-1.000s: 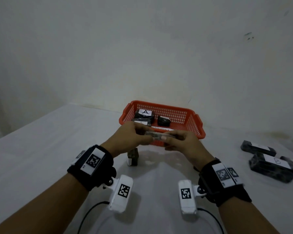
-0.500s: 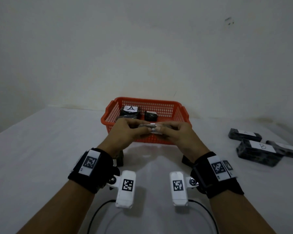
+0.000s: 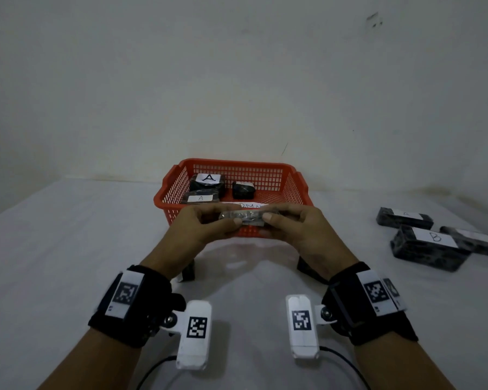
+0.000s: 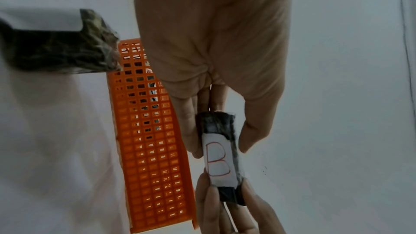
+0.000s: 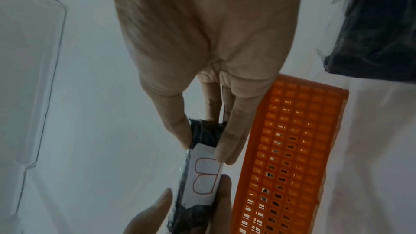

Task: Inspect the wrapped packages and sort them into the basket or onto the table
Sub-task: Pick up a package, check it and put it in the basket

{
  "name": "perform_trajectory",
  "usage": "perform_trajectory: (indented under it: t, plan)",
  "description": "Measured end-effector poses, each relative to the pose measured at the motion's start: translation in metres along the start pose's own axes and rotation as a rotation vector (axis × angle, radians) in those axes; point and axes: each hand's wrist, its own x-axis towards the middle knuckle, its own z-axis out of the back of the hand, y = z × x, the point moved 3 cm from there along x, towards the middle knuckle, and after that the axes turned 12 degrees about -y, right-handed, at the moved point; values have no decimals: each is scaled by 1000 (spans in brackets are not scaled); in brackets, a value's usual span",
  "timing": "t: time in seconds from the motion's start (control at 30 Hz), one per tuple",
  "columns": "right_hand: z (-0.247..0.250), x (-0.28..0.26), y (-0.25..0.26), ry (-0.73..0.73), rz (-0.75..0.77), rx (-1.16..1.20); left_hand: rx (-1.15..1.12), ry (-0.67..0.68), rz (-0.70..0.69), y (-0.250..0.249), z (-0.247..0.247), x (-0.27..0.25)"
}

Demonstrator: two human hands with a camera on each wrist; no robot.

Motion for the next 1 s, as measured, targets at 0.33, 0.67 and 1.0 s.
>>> perform_trajectory:
  t: [0.33, 0.67, 1.0]
  plan:
    - [-7, -8, -8, 19, -44, 27, 58, -24, -138, 0, -7, -7]
    - [-1, -9, -9, -32, 17, -86, -27, -34, -76, 9, -11, -6]
    - [6, -9, -7, -61, 72, -86, 3, -101, -119, 9, -10, -5]
